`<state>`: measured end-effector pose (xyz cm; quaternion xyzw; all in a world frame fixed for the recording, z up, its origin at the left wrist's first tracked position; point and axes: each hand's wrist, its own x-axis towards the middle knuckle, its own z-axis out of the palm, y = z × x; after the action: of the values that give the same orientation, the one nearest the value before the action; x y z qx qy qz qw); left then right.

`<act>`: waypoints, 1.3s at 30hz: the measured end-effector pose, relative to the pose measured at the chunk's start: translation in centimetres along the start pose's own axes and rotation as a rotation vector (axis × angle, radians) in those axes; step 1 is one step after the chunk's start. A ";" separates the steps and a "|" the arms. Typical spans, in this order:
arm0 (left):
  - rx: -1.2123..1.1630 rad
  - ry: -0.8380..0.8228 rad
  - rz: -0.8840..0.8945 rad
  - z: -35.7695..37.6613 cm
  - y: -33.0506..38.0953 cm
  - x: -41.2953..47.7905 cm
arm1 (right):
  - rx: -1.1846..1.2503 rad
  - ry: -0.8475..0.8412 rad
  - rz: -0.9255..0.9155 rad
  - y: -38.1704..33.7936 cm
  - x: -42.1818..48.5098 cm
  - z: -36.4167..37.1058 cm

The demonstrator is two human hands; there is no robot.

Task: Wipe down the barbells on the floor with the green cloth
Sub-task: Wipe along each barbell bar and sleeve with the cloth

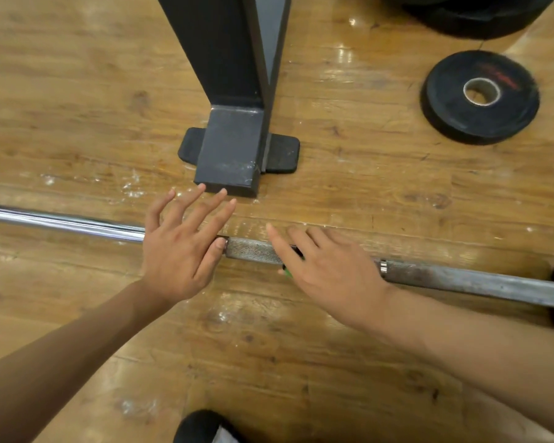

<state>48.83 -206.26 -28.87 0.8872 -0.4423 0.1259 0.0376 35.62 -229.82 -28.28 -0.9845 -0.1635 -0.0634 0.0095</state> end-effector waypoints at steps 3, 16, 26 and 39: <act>0.008 -0.025 -0.001 0.0 -0.2 0.0 | 0.034 -0.055 0.005 -0.1 0.1 -0.8; 0.010 -0.014 -0.010 0.3 -0.2 1.1 | -0.010 -0.030 -0.051 -1.2 3.8 -0.4; -0.006 0.019 -0.007 0.5 -0.2 1.1 | -0.120 -0.083 0.010 8.7 -9.7 -3.3; -0.022 -0.052 0.023 -0.2 -0.2 0.7 | -0.020 -0.138 -0.011 2.7 -2.4 -1.2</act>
<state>49.32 -206.66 -28.48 0.8845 -0.4548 0.0983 0.0344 34.06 -233.16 -27.36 -0.9857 -0.1683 0.0028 -0.0121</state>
